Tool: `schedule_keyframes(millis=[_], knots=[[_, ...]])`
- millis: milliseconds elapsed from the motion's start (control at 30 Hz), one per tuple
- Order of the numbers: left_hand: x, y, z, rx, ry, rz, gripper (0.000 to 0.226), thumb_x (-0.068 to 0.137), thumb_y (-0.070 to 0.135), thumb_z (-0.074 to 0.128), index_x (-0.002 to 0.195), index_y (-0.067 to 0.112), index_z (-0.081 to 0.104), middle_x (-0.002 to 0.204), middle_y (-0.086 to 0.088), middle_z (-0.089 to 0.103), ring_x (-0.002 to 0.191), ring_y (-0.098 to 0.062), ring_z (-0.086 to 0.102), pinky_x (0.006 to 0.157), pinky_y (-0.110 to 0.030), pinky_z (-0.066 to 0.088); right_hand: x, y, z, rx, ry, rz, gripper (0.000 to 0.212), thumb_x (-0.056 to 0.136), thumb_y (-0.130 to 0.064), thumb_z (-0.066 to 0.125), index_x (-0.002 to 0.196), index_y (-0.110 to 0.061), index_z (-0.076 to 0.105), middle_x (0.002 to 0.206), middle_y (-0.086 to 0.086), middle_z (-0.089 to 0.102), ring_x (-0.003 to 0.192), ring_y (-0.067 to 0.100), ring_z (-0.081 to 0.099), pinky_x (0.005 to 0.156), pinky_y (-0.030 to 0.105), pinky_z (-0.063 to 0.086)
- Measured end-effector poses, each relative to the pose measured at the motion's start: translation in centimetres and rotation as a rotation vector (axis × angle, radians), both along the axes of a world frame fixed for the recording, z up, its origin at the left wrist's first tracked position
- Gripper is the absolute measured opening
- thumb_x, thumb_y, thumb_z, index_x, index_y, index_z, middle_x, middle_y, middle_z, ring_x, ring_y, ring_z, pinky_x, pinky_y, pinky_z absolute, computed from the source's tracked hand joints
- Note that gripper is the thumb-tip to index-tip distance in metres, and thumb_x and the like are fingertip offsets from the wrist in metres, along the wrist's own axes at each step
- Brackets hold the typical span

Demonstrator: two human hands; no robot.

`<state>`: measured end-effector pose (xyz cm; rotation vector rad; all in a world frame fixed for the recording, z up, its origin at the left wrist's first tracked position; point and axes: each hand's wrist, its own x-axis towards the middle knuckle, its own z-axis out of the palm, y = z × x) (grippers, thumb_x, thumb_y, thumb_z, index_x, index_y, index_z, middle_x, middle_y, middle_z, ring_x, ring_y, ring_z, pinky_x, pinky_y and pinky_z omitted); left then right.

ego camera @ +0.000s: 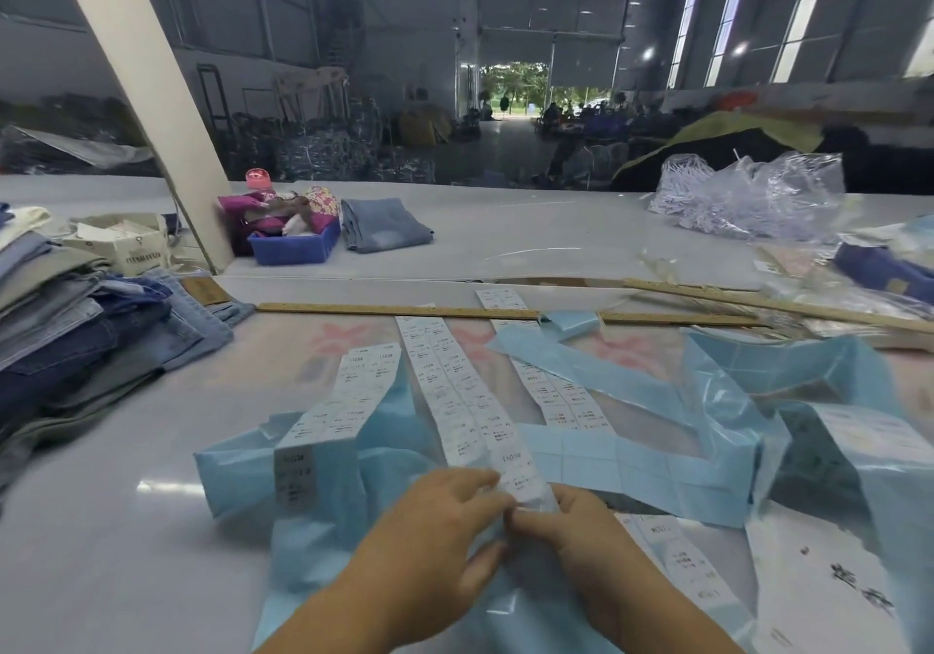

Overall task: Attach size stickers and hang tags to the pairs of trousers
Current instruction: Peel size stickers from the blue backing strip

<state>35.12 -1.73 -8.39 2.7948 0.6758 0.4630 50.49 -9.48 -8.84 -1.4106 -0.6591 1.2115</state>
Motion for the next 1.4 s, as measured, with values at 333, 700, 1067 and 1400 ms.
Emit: schedule_keyframes(millis=[333,700,1067,1400], knots=[[0.4,-0.7,-2.1,0.089,0.047,0.117,0.036,0.094,0.044,0.042,0.126,0.034,0.054,0.127,0.016,0.048,0.123,-0.009,0.039,0.119,-0.031,0.009,0.5,-1.1,-2.4,0.073,-0.087,0.093,0.031,0.061,0.008,0.067,0.090,-0.004,0.071,0.079,0.008,0.075,0.071,0.014,0.069,0.063,0.024,0.052],[1.9,0.4,-0.7,-0.023,-0.204,0.137,0.018,0.092,0.042,0.054,0.092,0.029,0.067,0.088,0.016,0.063,0.088,-0.005,0.051,0.097,-0.024,0.028,0.0,-0.8,-2.9,0.241,-0.225,0.106,0.040,0.057,-0.001,0.050,0.086,-0.014,0.075,0.070,0.000,0.071,0.063,0.007,0.060,0.057,0.018,0.045],[2.1,1.3,0.9,-0.218,-0.234,0.182,0.013,0.092,0.031,0.063,0.084,0.025,0.072,0.079,0.009,0.067,0.078,-0.007,0.059,0.075,-0.028,0.046,-0.2,-0.7,-1.1,0.265,-0.360,0.095,0.015,0.075,-0.006,0.055,0.079,-0.011,0.068,0.058,-0.009,0.055,0.054,0.003,0.046,0.052,0.014,0.037],[2.9,0.8,1.6,0.017,-0.133,0.252,0.018,0.102,0.029,0.040,0.084,0.026,0.045,0.089,0.004,0.060,0.080,-0.023,0.052,0.072,-0.030,0.027,0.3,0.3,-0.4,0.168,-0.531,0.105,0.023,0.092,-0.014,0.060,0.070,-0.019,0.060,0.058,-0.012,0.051,0.056,0.003,0.045,0.056,0.018,0.037]])
